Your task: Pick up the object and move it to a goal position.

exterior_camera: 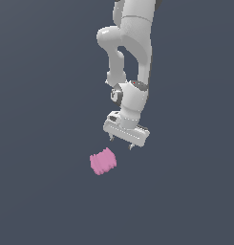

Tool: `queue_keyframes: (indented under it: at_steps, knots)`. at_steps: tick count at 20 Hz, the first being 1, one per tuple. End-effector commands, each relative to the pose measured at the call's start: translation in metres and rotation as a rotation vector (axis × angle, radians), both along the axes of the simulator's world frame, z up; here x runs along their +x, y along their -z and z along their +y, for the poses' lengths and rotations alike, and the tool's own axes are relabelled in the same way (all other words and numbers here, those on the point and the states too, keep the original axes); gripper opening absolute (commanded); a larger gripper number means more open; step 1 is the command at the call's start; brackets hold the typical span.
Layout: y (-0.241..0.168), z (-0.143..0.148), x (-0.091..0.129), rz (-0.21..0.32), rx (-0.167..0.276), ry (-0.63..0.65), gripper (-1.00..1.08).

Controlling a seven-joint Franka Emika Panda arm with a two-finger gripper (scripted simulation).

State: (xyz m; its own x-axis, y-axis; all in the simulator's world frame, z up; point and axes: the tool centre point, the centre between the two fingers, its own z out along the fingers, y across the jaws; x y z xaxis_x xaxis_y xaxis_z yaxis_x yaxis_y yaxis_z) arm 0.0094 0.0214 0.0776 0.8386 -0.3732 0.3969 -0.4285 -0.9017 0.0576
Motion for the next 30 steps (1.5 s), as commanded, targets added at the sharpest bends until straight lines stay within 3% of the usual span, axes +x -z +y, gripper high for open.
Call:
queue_keyframes:
  at_steps: [1,20,30]
  knots:
    - [0.004,-0.001,0.003,-0.033,-0.012,0.033,1.08]
    - [0.039,-0.023,0.037,-0.326,-0.118,0.346,1.08]
    - [0.054,-0.036,0.048,-0.420,-0.156,0.467,1.08]
